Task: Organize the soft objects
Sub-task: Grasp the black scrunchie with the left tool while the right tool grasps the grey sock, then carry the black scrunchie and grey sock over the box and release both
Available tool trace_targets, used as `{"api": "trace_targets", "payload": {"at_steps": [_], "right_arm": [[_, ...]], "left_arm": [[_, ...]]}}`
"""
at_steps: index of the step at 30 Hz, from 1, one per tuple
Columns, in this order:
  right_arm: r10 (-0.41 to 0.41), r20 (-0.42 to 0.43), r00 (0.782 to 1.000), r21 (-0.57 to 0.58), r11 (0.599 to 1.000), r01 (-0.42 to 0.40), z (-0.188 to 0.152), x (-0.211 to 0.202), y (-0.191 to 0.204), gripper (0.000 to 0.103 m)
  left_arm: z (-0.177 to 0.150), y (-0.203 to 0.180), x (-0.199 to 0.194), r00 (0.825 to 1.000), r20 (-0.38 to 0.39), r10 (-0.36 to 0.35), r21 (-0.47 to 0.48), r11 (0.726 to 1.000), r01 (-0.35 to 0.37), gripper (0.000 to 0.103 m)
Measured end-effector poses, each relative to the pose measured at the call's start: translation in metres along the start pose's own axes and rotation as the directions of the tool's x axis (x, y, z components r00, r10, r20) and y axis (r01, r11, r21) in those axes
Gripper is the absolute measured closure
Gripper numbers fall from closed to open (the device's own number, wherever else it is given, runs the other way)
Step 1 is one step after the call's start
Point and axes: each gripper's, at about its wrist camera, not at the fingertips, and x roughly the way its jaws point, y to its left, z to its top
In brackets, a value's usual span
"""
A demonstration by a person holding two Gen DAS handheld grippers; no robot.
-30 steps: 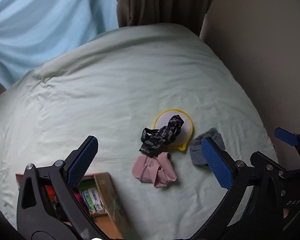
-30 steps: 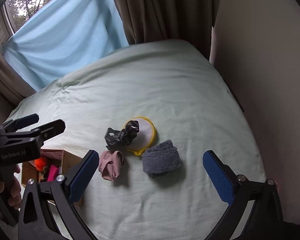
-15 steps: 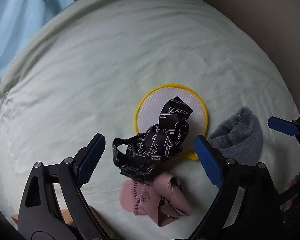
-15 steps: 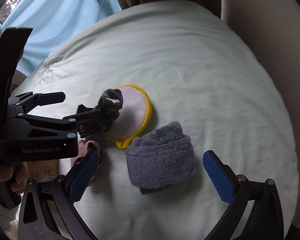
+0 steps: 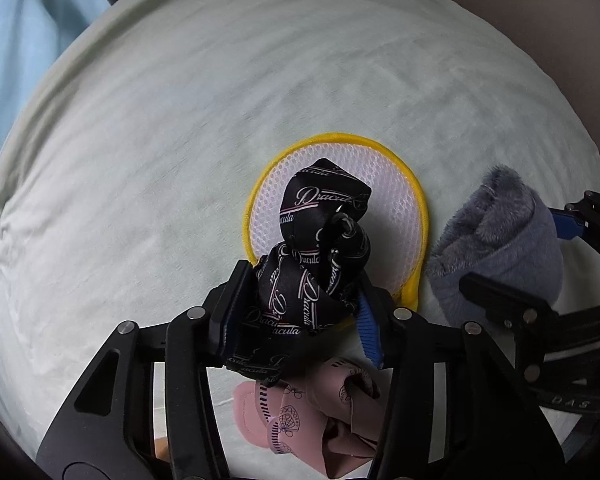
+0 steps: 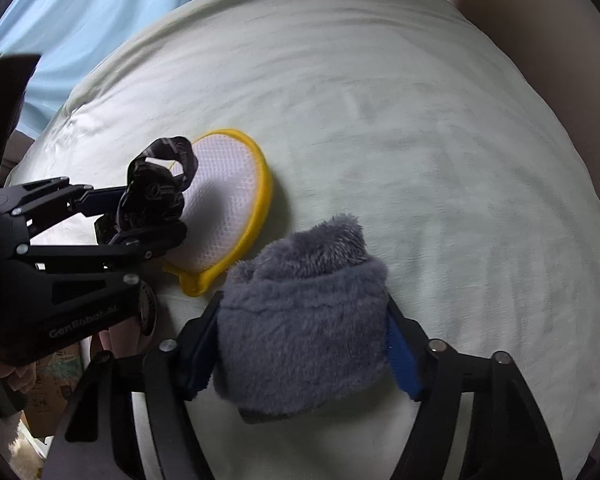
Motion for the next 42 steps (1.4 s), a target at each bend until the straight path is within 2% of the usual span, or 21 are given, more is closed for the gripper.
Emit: {"api": "trace_targets", "payload": {"at_steps": [8, 15, 24, 30, 35, 42], "right_arm": [[0.008, 0.018, 1.000, -0.001, 1.000, -0.008, -0.002, -0.015, 0.000, 0.057], [0.003, 0.076, 0.997, 0.016, 1.000, -0.004, -0.001, -0.058, -0.010, 0.058], [-0.008, 0.193, 0.981, -0.020, 1.000, 0.012, -0.004, -0.156, 0.000, 0.058], [0.003, 0.269, 0.963, -0.078, 0.997, 0.019, -0.016, -0.230, 0.026, 0.058], [0.038, 0.306, 0.951, -0.118, 0.993, -0.002, -0.034, -0.284, 0.062, 0.058], [0.096, 0.321, 0.942, -0.178, 0.983, -0.040, -0.053, -0.309, 0.142, 0.058]], "left_arm": [[-0.005, -0.004, -0.018, 1.000, 0.006, -0.002, -0.013, 1.000, 0.002, 0.064], [-0.002, -0.007, -0.072, 0.999, 0.049, 0.006, -0.028, 1.000, -0.005, 0.064], [-0.014, -0.003, -0.176, 0.989, 0.146, 0.029, -0.106, 0.994, -0.013, 0.064], [-0.041, 0.005, -0.255, 0.975, 0.214, 0.060, -0.182, 0.983, -0.020, 0.064], [-0.082, 0.023, -0.313, 0.966, 0.242, 0.089, -0.262, 0.965, -0.023, 0.064], [-0.151, 0.068, -0.355, 0.959, 0.248, 0.138, -0.357, 0.933, -0.042, 0.064]]}}
